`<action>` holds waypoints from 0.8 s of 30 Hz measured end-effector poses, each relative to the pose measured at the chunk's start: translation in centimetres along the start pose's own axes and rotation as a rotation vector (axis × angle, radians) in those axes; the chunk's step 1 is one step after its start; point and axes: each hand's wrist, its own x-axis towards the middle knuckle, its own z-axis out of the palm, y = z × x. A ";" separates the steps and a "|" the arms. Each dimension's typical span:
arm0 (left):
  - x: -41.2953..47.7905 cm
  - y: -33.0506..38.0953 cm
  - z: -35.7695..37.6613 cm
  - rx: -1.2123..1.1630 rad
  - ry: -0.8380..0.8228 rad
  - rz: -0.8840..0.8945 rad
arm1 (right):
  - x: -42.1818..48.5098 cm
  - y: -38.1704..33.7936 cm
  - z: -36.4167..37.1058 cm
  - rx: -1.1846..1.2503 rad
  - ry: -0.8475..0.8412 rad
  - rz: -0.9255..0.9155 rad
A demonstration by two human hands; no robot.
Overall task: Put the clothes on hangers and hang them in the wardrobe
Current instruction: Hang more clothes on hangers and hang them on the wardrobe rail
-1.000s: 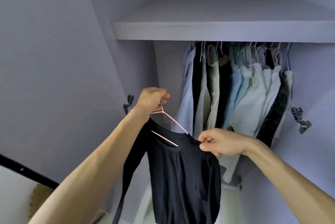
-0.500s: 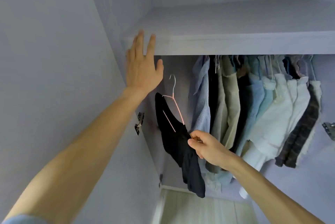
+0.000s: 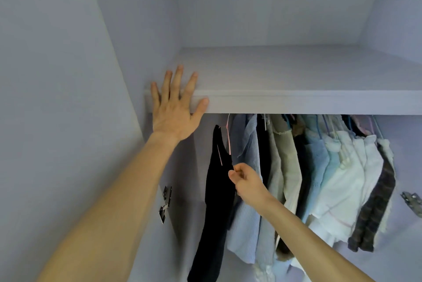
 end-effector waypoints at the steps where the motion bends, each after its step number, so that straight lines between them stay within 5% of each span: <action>1: 0.0 -0.1 0.1 0.007 -0.001 0.000 | 0.7 -0.2 0.1 0.000 0.031 -0.012; 11: 0.0 0.0 -0.1 0.033 -0.007 -0.028 | 7.6 -1.8 0.3 -0.094 0.217 -0.037; 24: 0.0 0.1 0.2 0.063 0.016 -0.027 | 10.8 0.1 -1.1 -0.328 0.167 0.100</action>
